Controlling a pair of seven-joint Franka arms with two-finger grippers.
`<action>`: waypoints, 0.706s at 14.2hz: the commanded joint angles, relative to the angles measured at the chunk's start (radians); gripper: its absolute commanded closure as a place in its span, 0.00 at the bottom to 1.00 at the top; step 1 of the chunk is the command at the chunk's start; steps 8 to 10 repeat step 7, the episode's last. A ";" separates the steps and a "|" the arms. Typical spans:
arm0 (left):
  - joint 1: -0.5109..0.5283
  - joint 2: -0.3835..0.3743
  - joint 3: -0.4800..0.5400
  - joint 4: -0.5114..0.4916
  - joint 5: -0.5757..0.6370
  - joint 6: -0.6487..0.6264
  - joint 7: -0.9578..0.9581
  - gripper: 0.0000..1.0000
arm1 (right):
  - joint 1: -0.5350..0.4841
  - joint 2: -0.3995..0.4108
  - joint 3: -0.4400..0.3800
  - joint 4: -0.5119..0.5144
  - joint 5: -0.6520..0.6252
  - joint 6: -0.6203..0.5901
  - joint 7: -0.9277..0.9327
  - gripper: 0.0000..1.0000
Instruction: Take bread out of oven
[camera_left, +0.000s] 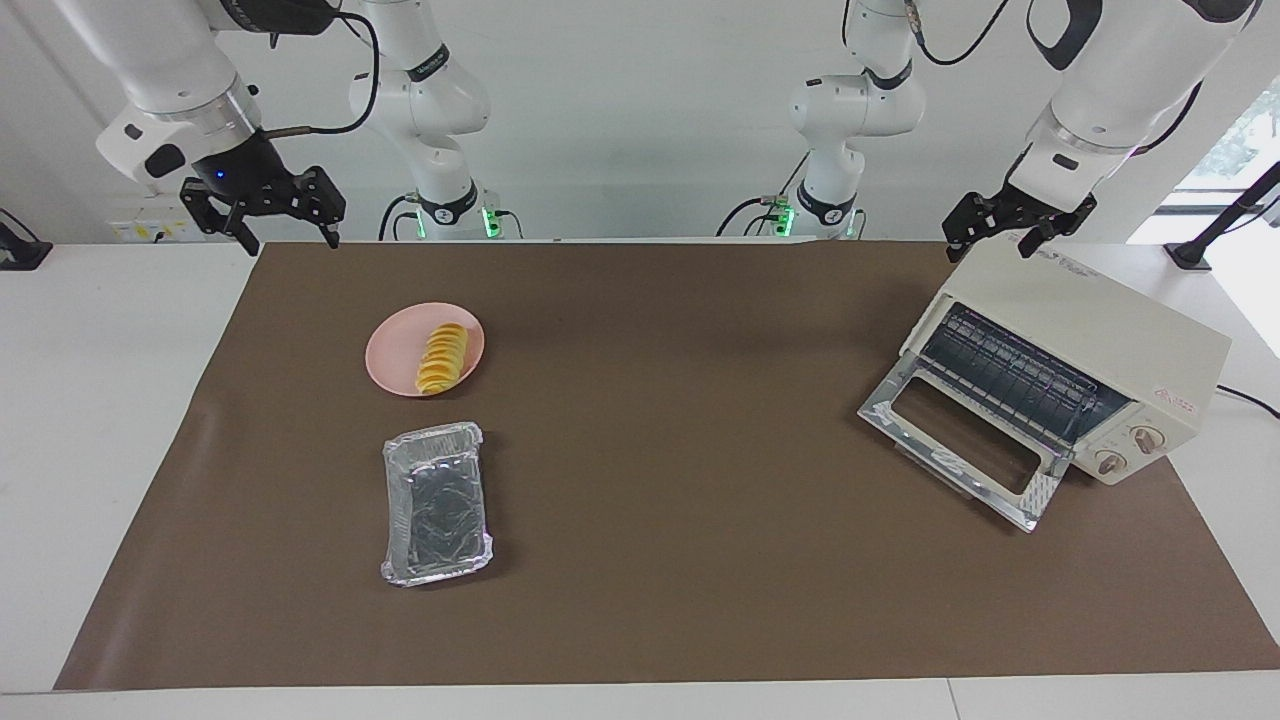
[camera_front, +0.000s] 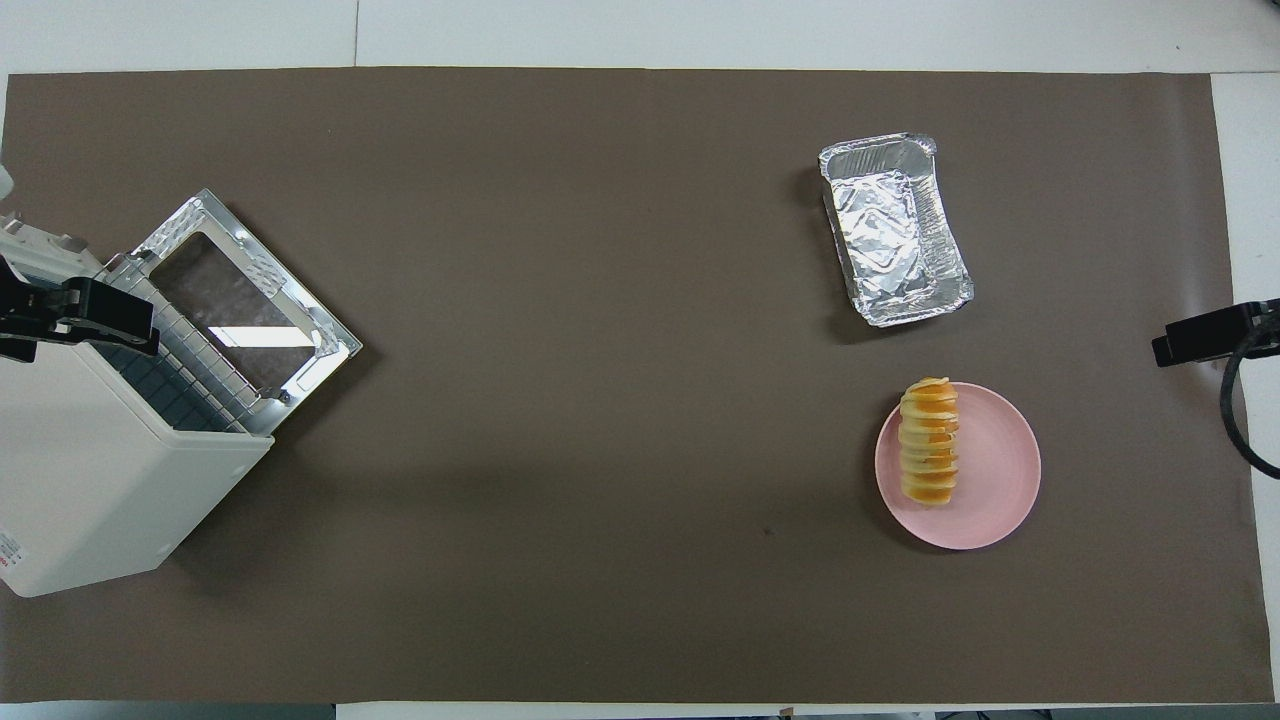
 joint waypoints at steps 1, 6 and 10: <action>0.011 -0.030 -0.003 -0.037 -0.015 0.024 0.003 0.00 | -0.015 0.018 0.011 0.030 -0.010 -0.026 -0.016 0.00; 0.011 -0.030 -0.005 -0.037 -0.015 0.024 0.003 0.00 | -0.016 0.020 0.010 0.031 -0.022 -0.025 -0.019 0.00; 0.011 -0.030 -0.005 -0.037 -0.015 0.024 0.003 0.00 | -0.018 0.020 0.010 0.031 -0.022 -0.023 -0.019 0.00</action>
